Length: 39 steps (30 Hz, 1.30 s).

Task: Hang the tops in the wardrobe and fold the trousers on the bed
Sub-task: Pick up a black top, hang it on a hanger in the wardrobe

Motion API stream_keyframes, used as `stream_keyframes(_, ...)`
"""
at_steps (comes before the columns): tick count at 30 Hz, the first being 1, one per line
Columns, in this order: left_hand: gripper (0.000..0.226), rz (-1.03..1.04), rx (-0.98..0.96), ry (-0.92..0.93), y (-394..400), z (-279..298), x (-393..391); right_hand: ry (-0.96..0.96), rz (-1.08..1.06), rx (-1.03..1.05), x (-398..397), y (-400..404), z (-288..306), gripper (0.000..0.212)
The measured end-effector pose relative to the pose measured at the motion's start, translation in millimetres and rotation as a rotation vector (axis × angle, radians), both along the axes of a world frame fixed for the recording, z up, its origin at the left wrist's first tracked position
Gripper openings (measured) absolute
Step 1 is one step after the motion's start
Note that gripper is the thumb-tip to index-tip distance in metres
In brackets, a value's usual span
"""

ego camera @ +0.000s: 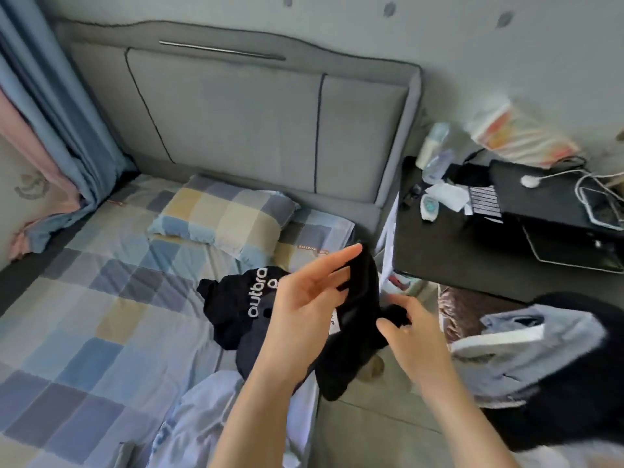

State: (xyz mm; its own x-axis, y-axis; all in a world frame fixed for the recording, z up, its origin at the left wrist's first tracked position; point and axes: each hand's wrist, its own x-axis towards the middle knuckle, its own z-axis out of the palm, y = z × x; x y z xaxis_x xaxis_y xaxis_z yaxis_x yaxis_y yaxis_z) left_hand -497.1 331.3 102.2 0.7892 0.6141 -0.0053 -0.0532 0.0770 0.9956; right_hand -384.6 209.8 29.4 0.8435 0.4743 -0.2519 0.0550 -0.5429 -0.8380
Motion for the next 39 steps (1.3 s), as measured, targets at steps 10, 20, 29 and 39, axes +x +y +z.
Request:
stream_keyframes(10, 0.06, -0.33, 0.392, -0.002, -140, 42, 53, -0.118, -0.052, 0.22, -17, -113, 66, 0.01)
stream_keyframes(20, 0.027, -0.168, 0.962, -0.137, -308, 48, 97, -0.263, -0.332, 0.193, 1, -329, 97, 0.026)
stream_keyframes(29, 0.019, -0.47, 0.765, -0.113, -478, 51, 125, -0.625, -0.764, -0.196, 14, -494, 63, 0.037)
stream_keyframes(39, 0.016, -0.523, -0.168, 0.206, -535, 47, 201, -0.092, -1.133, -0.112, 3, -628, 41, 0.01)
